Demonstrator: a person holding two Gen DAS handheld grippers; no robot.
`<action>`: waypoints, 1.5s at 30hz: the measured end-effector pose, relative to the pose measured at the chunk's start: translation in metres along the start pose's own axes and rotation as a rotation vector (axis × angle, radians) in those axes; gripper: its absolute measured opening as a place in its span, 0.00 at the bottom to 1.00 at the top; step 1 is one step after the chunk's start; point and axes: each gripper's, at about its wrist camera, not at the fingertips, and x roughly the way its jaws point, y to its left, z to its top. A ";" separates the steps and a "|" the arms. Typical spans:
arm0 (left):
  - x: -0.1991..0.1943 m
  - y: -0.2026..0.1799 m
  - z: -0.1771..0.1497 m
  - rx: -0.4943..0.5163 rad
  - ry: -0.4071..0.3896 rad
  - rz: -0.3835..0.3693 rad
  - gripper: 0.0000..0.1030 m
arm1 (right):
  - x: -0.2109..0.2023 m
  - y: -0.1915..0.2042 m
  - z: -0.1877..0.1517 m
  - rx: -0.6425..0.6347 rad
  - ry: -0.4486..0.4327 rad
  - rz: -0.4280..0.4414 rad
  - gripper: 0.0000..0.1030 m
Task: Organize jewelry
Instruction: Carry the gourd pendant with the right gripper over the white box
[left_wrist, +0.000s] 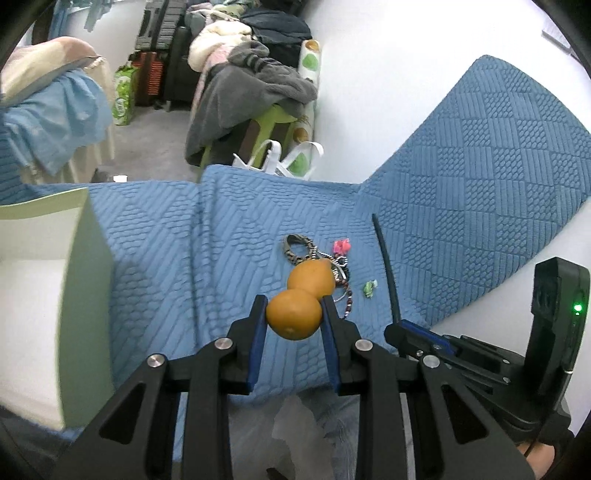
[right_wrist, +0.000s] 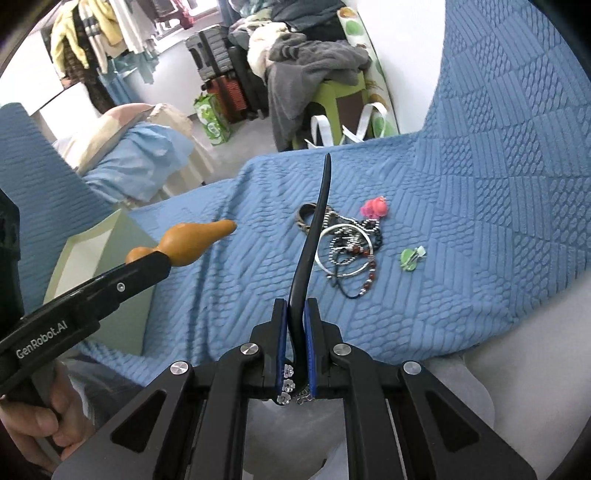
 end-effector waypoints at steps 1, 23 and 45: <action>-0.004 0.001 -0.001 -0.001 -0.002 0.002 0.28 | -0.002 0.004 -0.001 -0.002 -0.004 0.010 0.06; -0.134 0.045 0.047 -0.028 -0.203 0.074 0.28 | -0.065 0.128 0.057 -0.152 -0.172 0.110 0.06; -0.183 0.166 0.038 -0.120 -0.210 0.177 0.28 | -0.005 0.265 0.055 -0.295 -0.083 0.216 0.06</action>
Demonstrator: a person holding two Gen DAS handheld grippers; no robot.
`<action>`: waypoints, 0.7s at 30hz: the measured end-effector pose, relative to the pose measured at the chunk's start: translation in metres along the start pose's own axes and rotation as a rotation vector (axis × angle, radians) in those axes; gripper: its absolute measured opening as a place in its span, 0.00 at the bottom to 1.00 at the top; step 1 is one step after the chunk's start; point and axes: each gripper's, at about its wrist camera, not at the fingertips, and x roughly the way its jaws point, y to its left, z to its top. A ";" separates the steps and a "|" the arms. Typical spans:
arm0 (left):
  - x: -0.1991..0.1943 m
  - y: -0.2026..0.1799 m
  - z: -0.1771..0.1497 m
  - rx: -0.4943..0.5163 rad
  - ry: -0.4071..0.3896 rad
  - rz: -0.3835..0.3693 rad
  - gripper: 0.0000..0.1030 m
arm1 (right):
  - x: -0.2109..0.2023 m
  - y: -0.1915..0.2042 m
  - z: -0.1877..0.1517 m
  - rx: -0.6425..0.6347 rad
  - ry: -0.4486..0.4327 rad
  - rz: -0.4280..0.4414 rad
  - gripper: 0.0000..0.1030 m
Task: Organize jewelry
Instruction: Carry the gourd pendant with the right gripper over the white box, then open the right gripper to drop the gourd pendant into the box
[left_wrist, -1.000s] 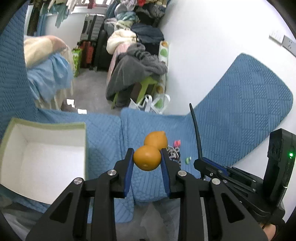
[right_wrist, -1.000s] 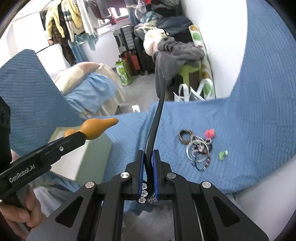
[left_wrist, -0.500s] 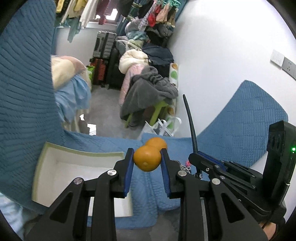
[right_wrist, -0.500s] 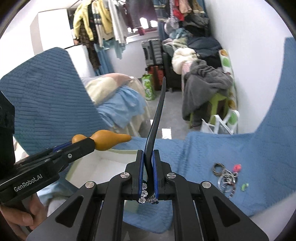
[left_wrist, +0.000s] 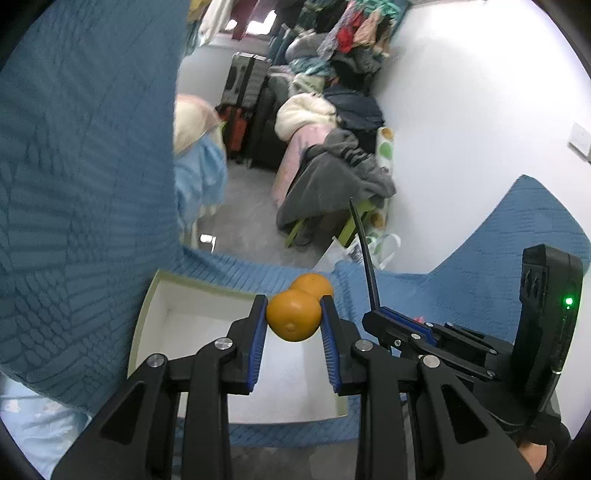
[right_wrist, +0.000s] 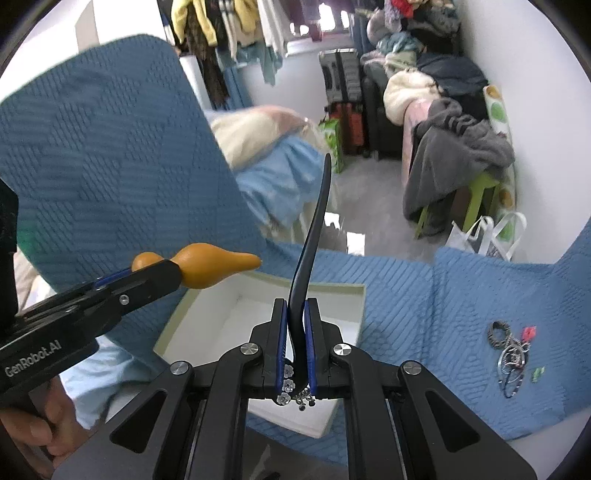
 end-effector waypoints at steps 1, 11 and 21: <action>0.002 0.004 -0.001 -0.007 0.005 0.006 0.28 | 0.008 0.001 -0.002 -0.002 0.016 -0.001 0.06; 0.049 0.040 -0.028 -0.055 0.120 0.015 0.28 | 0.071 0.004 -0.021 -0.022 0.130 -0.016 0.06; 0.092 0.064 -0.048 -0.100 0.231 0.041 0.28 | 0.121 0.003 -0.042 -0.043 0.227 -0.036 0.06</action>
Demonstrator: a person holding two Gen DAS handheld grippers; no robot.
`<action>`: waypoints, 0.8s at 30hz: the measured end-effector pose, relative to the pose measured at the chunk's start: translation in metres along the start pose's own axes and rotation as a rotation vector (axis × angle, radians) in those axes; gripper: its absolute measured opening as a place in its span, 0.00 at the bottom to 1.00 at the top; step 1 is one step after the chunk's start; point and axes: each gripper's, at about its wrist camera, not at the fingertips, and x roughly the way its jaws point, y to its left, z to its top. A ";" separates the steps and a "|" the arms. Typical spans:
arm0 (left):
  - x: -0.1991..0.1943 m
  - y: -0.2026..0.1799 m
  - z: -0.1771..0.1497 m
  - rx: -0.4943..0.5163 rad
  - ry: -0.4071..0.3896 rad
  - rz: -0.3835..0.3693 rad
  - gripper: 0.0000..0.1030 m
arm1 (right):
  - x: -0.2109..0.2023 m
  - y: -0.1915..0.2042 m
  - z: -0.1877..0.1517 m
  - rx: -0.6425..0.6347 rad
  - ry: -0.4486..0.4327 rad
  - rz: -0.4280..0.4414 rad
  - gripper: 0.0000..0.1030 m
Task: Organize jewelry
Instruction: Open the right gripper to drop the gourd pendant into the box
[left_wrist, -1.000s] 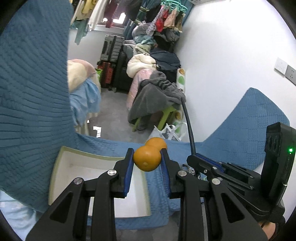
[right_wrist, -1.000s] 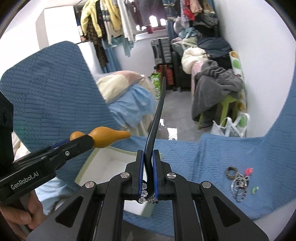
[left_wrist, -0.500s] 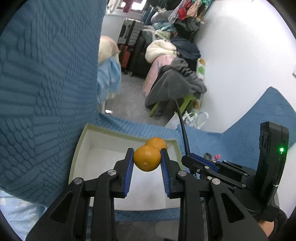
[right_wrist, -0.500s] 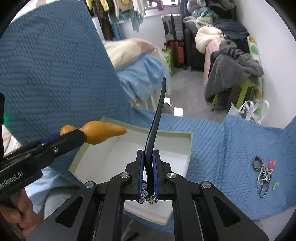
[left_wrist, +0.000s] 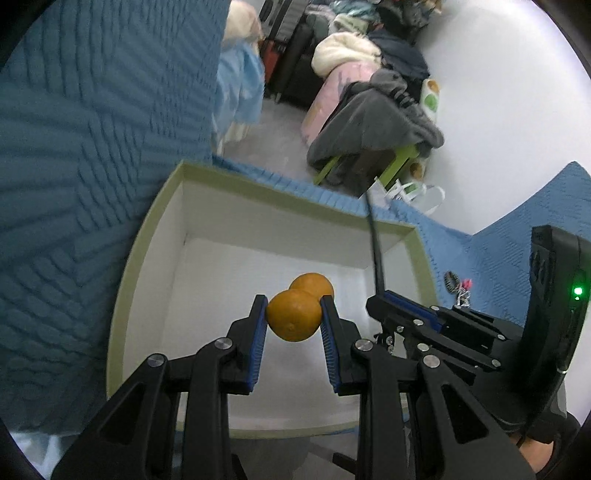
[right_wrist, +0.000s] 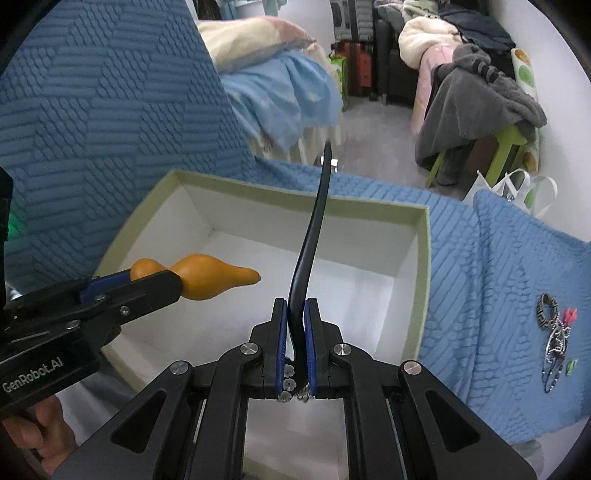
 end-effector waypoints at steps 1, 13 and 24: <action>0.001 0.002 -0.001 -0.009 0.002 0.002 0.28 | 0.004 -0.001 -0.002 0.002 0.010 0.001 0.06; -0.010 0.003 -0.008 -0.064 0.034 0.001 0.47 | 0.002 0.002 -0.013 -0.009 0.038 0.098 0.11; -0.067 -0.029 -0.003 -0.017 -0.097 0.017 0.57 | -0.084 -0.005 -0.008 -0.010 -0.127 0.072 0.26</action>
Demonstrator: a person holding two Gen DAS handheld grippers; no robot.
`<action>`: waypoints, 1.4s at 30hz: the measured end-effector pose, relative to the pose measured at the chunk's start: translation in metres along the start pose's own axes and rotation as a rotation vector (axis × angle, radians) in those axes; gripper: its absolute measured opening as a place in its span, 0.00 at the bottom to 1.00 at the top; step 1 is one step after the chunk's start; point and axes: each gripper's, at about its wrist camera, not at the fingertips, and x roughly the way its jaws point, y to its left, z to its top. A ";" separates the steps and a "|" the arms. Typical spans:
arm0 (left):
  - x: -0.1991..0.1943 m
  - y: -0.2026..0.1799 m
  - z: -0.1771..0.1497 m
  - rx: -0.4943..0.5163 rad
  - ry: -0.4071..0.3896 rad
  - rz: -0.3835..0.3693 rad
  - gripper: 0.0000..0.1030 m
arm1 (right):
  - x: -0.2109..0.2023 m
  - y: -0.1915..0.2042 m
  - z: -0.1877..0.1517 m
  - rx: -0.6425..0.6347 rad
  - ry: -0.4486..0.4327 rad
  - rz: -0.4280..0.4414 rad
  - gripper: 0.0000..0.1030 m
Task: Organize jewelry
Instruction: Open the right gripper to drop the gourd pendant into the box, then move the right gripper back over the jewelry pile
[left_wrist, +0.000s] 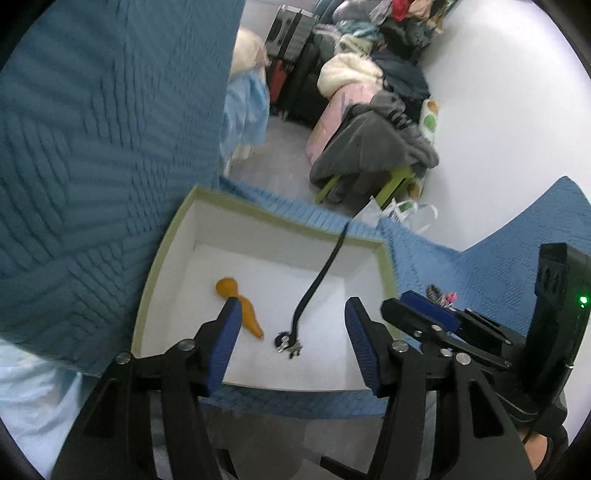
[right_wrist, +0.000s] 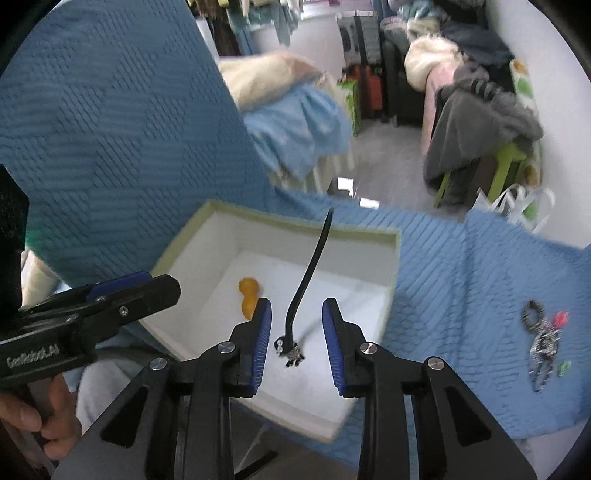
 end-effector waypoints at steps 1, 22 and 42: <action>-0.006 -0.005 0.002 0.007 -0.016 -0.004 0.57 | -0.008 -0.003 0.004 -0.003 -0.019 -0.005 0.26; -0.101 -0.116 0.002 0.179 -0.217 -0.075 0.57 | -0.188 -0.043 0.005 0.056 -0.365 -0.114 0.27; -0.045 -0.199 -0.046 0.248 -0.101 -0.210 0.57 | -0.228 -0.135 -0.071 0.151 -0.370 -0.245 0.27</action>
